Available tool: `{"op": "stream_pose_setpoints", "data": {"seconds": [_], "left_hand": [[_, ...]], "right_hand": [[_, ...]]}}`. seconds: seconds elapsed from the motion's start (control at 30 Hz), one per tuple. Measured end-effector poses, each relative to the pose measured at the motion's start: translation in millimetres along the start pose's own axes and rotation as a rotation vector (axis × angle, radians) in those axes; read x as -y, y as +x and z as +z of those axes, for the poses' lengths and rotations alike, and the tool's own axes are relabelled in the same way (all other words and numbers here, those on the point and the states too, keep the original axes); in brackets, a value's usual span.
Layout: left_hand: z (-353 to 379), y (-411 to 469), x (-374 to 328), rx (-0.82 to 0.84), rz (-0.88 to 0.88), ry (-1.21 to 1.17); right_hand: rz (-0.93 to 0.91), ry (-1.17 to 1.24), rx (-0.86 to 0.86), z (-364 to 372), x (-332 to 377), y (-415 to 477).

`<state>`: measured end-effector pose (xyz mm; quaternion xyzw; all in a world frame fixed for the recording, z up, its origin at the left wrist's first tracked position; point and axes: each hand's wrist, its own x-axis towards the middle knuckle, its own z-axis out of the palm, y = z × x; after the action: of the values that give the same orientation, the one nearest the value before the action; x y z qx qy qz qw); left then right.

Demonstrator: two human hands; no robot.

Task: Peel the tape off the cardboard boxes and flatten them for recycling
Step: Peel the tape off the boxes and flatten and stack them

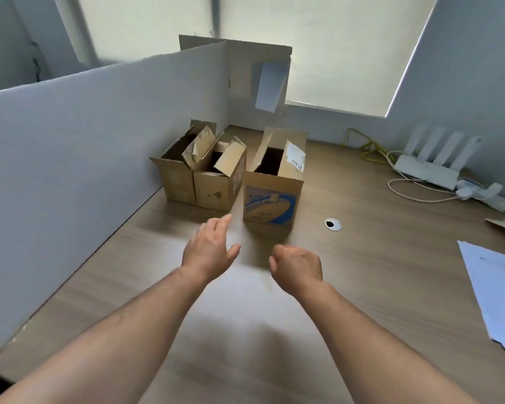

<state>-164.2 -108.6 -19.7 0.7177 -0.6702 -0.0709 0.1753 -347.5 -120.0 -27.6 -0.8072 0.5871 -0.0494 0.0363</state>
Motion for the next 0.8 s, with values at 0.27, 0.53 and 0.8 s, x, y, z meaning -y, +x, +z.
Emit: {"op": "stream_pose_setpoints", "data": {"seconds": [0.27,0.53,0.8], "left_hand": [[-8,115,27,0.013,0.180,-0.094],[10,179,13,-0.018,0.223,-0.224],[9,149,-18,-0.020,0.239,-0.328]], "right_hand": [[0.142,-0.043,-0.021,-12,13,79],[0.197,-0.079,-0.007,-4,4,105],[0.437,0.135,-0.037,-13,-9,87]]}}
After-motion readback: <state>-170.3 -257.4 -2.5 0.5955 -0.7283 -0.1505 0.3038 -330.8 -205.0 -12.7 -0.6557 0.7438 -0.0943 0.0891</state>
